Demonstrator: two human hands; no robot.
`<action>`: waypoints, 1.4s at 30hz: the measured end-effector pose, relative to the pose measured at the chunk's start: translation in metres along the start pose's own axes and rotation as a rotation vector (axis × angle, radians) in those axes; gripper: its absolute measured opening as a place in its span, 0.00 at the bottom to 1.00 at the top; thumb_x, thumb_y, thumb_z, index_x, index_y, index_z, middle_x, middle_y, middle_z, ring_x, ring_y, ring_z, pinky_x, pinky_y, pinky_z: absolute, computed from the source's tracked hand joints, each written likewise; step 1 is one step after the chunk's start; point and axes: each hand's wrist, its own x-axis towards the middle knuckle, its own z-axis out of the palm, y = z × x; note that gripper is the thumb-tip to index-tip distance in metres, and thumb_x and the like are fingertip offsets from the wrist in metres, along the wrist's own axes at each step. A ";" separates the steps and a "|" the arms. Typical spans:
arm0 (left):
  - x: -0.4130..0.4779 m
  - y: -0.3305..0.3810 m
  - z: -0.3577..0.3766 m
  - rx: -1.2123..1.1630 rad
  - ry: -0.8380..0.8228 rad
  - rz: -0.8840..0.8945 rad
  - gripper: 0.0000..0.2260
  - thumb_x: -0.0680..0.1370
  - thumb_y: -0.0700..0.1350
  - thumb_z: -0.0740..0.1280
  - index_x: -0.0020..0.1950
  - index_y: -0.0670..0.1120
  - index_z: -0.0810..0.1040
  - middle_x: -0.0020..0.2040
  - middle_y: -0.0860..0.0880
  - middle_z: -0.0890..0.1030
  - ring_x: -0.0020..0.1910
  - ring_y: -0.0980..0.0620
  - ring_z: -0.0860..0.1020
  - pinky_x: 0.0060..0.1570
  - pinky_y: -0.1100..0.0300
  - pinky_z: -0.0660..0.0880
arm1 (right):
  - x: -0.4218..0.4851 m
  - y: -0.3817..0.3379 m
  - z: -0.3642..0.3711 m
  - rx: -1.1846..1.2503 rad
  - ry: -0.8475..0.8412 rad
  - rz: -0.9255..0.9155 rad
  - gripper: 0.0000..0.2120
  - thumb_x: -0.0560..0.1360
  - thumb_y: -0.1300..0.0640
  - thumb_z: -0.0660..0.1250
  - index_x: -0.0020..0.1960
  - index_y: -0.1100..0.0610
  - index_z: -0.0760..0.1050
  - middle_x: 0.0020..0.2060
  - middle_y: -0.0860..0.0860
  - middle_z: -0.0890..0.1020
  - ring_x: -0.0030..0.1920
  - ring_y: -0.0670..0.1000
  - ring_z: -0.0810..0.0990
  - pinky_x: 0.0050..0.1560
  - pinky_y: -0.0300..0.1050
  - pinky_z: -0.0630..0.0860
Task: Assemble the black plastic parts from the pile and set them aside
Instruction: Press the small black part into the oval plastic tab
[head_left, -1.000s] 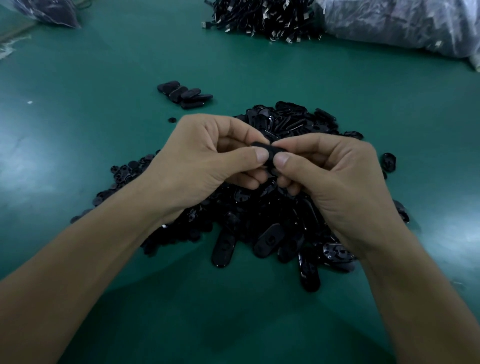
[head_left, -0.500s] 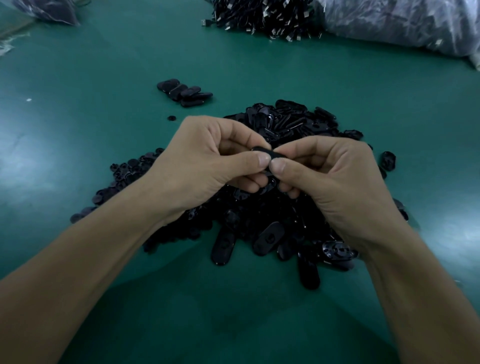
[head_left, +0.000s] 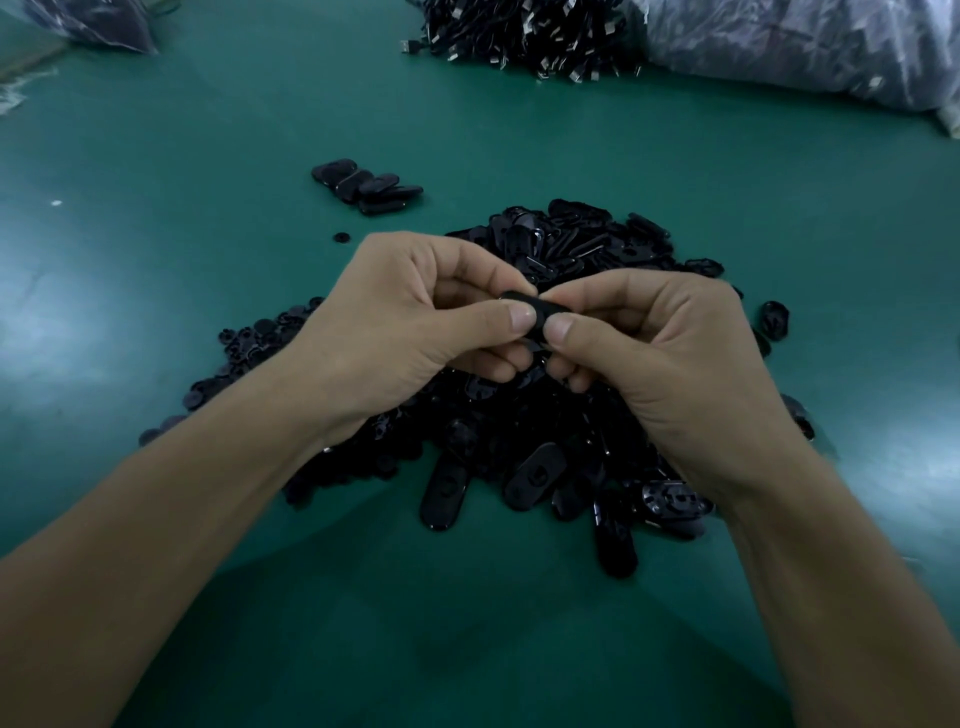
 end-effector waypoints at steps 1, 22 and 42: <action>0.000 0.000 0.000 0.001 0.004 0.001 0.08 0.67 0.43 0.74 0.43 0.43 0.83 0.36 0.42 0.85 0.32 0.52 0.84 0.34 0.64 0.80 | 0.000 0.000 0.000 0.000 0.002 0.001 0.07 0.75 0.65 0.73 0.45 0.53 0.83 0.32 0.50 0.85 0.32 0.44 0.82 0.34 0.34 0.77; -0.002 -0.002 0.003 0.060 0.016 0.041 0.03 0.72 0.36 0.73 0.44 0.41 0.82 0.35 0.44 0.85 0.32 0.52 0.84 0.34 0.64 0.80 | -0.001 -0.002 0.003 -0.062 0.041 0.013 0.07 0.75 0.65 0.73 0.43 0.53 0.82 0.30 0.48 0.84 0.30 0.42 0.81 0.31 0.33 0.76; 0.001 -0.007 0.001 0.125 0.053 0.071 0.06 0.74 0.33 0.73 0.42 0.43 0.81 0.32 0.45 0.84 0.31 0.51 0.84 0.33 0.63 0.80 | -0.002 0.001 0.001 -0.120 0.067 -0.025 0.09 0.77 0.65 0.70 0.49 0.53 0.84 0.31 0.50 0.84 0.30 0.45 0.81 0.34 0.34 0.76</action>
